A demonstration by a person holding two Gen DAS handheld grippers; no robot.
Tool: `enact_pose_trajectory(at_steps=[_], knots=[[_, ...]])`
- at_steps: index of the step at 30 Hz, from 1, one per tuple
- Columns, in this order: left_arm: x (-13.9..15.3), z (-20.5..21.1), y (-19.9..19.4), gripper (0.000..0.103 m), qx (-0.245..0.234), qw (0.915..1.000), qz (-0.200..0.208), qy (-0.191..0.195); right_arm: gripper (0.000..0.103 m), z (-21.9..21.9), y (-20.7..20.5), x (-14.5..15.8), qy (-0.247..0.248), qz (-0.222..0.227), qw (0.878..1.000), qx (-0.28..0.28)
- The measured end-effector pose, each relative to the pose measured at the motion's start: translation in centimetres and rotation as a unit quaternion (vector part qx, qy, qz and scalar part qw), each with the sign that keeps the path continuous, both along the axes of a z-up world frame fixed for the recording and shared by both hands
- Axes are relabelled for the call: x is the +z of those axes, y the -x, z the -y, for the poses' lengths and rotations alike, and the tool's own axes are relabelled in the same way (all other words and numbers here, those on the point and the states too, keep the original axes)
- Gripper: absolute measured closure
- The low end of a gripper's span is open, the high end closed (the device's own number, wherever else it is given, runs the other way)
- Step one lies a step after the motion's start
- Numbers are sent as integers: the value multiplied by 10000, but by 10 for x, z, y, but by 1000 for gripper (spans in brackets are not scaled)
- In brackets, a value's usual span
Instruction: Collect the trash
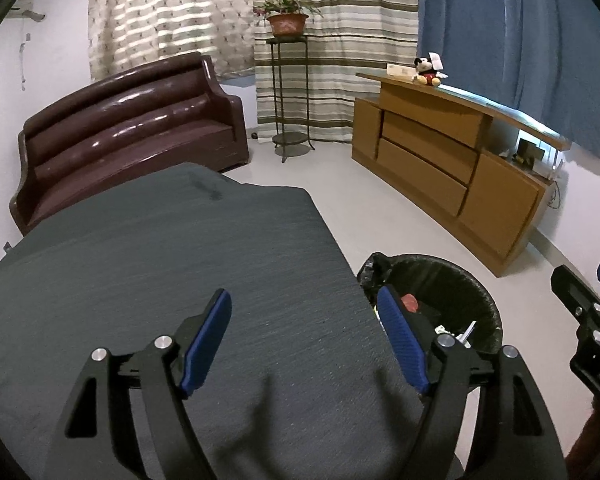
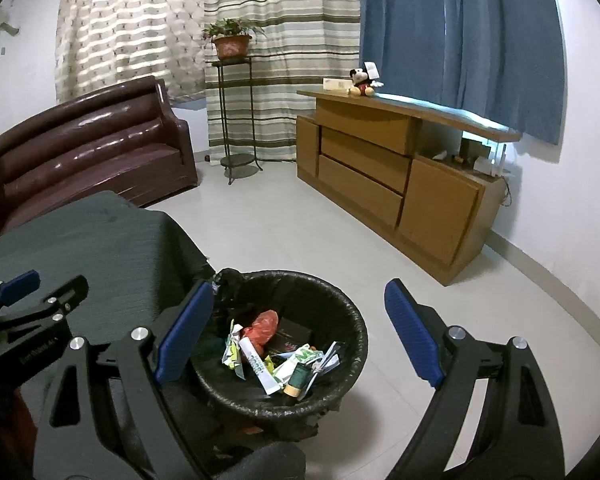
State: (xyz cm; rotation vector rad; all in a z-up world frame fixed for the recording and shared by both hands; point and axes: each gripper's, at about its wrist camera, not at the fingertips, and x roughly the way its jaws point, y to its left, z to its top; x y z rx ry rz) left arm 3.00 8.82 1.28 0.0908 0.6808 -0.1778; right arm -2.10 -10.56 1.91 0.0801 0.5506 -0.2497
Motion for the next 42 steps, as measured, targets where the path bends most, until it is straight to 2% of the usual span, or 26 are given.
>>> enact_pose_trajectory(at_steps=[42], knots=[[4, -9, 12, 29, -31, 10000, 10, 30, 17, -1, 12, 4, 12, 7, 10000, -5]])
